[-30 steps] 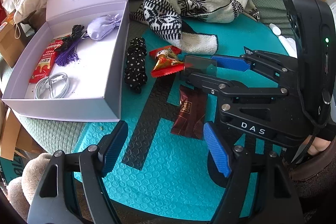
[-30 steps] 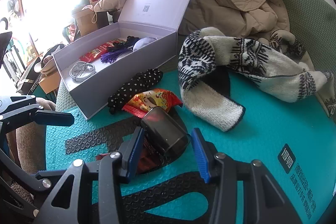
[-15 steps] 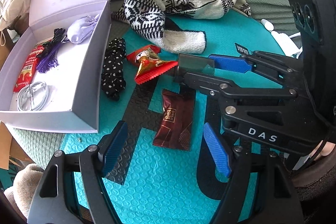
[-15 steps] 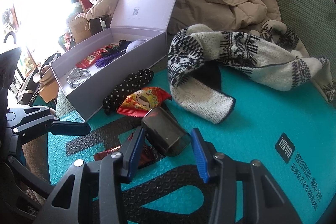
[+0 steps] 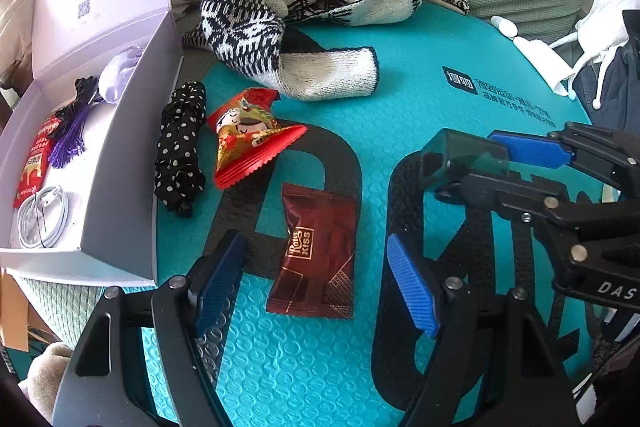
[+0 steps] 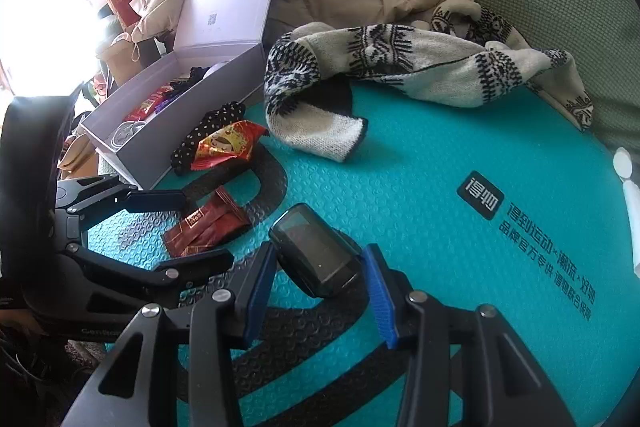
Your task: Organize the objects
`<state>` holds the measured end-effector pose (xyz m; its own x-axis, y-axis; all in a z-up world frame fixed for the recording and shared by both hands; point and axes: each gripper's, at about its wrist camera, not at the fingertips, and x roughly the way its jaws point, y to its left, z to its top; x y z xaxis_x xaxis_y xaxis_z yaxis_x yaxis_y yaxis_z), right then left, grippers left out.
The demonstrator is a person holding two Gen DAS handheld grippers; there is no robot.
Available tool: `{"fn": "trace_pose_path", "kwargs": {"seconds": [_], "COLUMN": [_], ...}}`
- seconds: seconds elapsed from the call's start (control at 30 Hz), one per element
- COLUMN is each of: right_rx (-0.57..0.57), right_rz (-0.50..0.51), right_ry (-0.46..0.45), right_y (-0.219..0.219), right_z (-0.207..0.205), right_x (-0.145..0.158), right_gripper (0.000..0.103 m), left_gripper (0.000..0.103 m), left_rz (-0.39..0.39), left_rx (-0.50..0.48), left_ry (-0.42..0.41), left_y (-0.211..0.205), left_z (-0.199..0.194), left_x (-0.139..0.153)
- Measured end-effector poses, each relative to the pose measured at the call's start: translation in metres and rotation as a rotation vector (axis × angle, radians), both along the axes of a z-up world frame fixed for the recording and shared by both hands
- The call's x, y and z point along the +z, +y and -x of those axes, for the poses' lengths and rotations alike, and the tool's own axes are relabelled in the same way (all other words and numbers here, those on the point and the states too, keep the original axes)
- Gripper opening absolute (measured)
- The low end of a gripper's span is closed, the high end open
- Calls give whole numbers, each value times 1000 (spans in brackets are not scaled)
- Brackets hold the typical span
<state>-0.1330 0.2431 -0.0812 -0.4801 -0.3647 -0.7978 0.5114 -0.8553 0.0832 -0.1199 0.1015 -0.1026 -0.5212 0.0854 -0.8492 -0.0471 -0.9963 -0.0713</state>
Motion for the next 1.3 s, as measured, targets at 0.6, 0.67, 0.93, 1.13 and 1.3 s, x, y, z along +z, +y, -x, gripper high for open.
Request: {"fn": "trace_pose_path", "kwargs": {"seconds": [0.6, 0.67, 0.93, 1.13, 1.3], "right_rx": [20, 15, 27, 56, 41], "right_rz": [-5, 1, 44, 72, 54], "right_ry": [-59, -57, -7, -10, 4], "right_y": [5, 5, 1, -7, -8], "right_z": [-30, -31, -30, -27, -30], "right_x": [-9, -11, -15, -20, -19], "right_gripper": [58, 64, 69, 66, 54], "left_gripper": [33, 33, 33, 32, 31], "left_rz": [-7, -15, -41, -46, -50], "left_rx": [3, 5, 10, 15, 21], "left_ry": [9, 8, 3, -1, -6], "left_y": [-5, -6, -10, -12, -14], "left_z": [-10, -12, -16, -20, -22], "left_x": [3, 3, 5, 5, 6]}}
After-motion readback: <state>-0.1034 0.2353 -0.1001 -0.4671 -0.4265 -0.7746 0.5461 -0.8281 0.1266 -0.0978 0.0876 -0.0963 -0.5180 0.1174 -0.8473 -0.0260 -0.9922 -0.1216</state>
